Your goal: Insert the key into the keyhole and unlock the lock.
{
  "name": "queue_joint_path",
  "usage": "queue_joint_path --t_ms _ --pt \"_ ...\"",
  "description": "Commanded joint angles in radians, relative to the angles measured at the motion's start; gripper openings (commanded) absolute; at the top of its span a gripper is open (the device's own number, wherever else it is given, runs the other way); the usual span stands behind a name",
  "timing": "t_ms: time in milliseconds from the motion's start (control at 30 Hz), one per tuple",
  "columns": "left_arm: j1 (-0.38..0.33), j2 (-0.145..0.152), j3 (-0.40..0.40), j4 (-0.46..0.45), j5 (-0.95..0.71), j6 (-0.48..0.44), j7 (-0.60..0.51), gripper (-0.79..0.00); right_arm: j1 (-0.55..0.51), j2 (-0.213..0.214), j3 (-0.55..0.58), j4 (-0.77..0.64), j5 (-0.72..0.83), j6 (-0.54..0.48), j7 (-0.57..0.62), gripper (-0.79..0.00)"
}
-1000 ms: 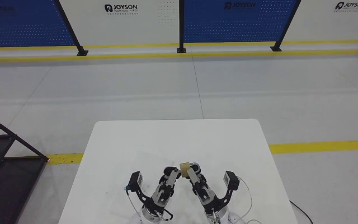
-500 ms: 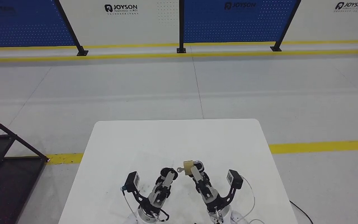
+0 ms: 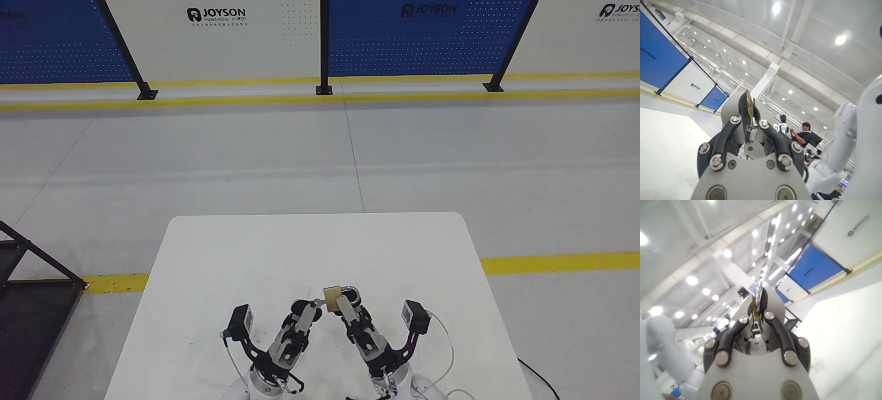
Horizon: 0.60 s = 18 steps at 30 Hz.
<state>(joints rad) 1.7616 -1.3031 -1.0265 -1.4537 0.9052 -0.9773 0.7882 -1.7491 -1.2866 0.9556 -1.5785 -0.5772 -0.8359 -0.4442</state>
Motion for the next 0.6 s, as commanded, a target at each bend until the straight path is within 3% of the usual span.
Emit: queue_joint_path --t_ms 0,567 --pt "0.0 0.0 -0.001 0.0 0.0 0.002 -0.001 -0.776 0.0 0.0 0.001 0.0 0.002 0.002 0.007 -0.785" --pt "-0.002 -0.002 -0.01 0.005 0.062 0.023 0.017 -0.785 -0.013 -0.001 0.006 -0.005 -0.008 -0.005 0.033 -0.785"
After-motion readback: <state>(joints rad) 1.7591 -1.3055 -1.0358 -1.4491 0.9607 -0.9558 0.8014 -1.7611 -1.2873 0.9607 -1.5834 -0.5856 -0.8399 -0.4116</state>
